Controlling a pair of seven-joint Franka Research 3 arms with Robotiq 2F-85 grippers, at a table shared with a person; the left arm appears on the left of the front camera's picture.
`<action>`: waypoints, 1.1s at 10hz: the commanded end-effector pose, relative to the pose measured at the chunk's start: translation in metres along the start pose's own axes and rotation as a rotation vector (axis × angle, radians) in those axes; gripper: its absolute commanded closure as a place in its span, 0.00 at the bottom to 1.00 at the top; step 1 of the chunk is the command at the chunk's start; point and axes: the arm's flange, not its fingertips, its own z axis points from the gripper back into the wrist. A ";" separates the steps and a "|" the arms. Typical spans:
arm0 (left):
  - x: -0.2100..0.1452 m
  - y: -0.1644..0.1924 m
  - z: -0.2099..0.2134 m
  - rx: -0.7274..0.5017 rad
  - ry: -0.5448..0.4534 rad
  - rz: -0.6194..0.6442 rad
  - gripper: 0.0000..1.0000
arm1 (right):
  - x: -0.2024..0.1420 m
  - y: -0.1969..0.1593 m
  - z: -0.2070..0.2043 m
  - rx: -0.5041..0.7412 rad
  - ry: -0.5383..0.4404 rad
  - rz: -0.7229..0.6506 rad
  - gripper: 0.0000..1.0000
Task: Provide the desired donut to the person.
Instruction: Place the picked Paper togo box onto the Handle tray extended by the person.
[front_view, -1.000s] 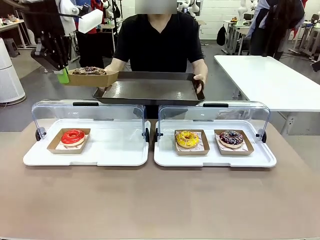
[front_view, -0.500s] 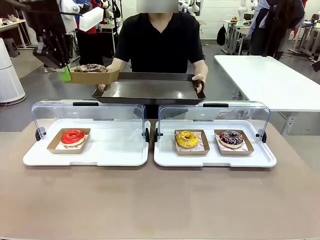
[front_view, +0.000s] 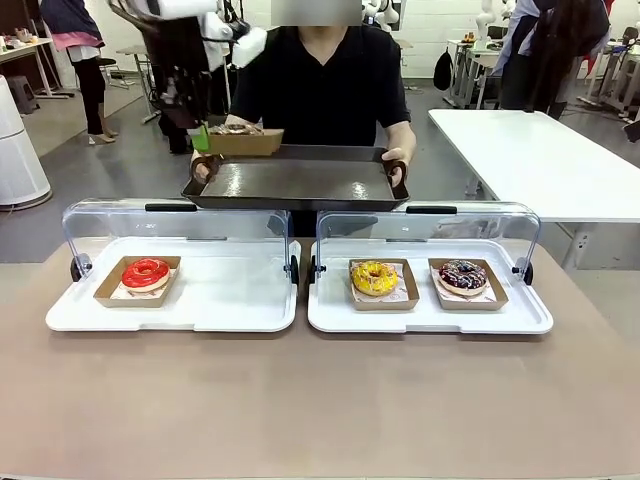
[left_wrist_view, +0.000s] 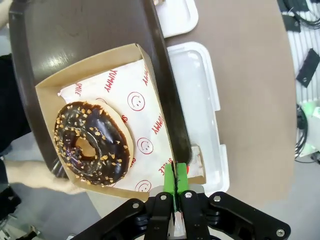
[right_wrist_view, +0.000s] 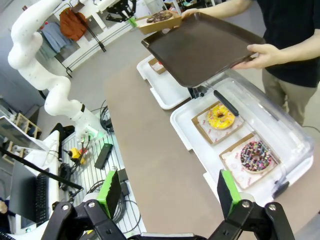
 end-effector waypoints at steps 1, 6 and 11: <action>0.005 0.016 -0.008 -0.028 0.034 -0.007 0.99 | 0.000 -0.001 -0.001 -0.005 -0.016 0.001 0.00; -0.001 0.032 -0.049 -0.059 0.063 0.014 0.99 | 0.000 -0.001 -0.001 -0.005 -0.016 0.001 0.00; -0.005 0.038 -0.058 -0.066 0.058 0.034 0.40 | 0.000 -0.001 -0.001 -0.005 -0.016 0.001 0.00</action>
